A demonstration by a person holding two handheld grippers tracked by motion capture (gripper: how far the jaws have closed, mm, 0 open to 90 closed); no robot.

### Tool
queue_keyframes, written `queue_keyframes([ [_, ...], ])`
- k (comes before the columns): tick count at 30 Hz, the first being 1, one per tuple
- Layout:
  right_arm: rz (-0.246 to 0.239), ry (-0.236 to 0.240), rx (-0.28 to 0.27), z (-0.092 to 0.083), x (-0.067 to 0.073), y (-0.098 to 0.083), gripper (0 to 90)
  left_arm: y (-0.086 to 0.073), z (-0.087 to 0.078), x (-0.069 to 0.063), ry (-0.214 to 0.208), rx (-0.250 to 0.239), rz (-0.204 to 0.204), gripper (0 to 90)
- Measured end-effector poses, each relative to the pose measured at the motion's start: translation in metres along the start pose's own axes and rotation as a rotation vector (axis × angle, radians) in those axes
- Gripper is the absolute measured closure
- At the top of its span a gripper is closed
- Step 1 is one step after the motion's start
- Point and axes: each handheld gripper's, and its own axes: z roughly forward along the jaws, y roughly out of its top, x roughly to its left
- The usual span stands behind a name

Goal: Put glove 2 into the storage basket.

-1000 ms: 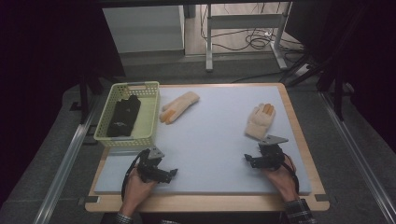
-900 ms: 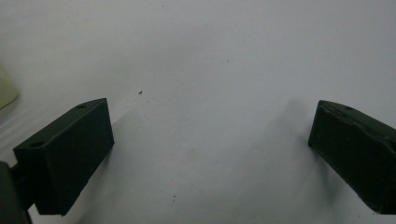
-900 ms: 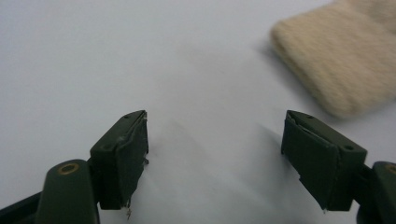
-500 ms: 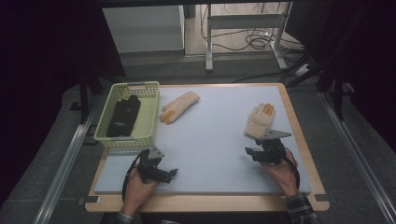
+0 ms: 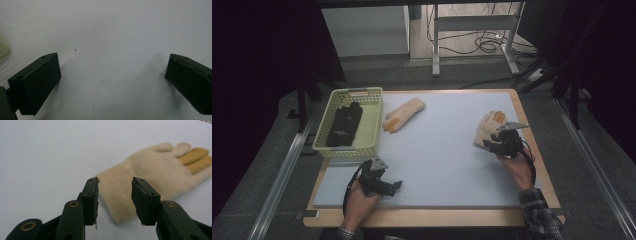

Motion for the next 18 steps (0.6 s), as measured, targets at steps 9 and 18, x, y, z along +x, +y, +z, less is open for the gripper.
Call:
queue_keyframes([
  [9, 0.026, -0.054, 0.007, 0.022, -0.023, 0.013, 38.3, 0.000, 0.000, 0.000, 0.000, 0.000, 0.000, 0.4],
  [18, 0.075, -0.103, 0.013, 0.049, -0.044, 0.018, 25.1, 0.000, 0.000, 0.000, -0.001, 0.005, 0.006, 0.4],
])
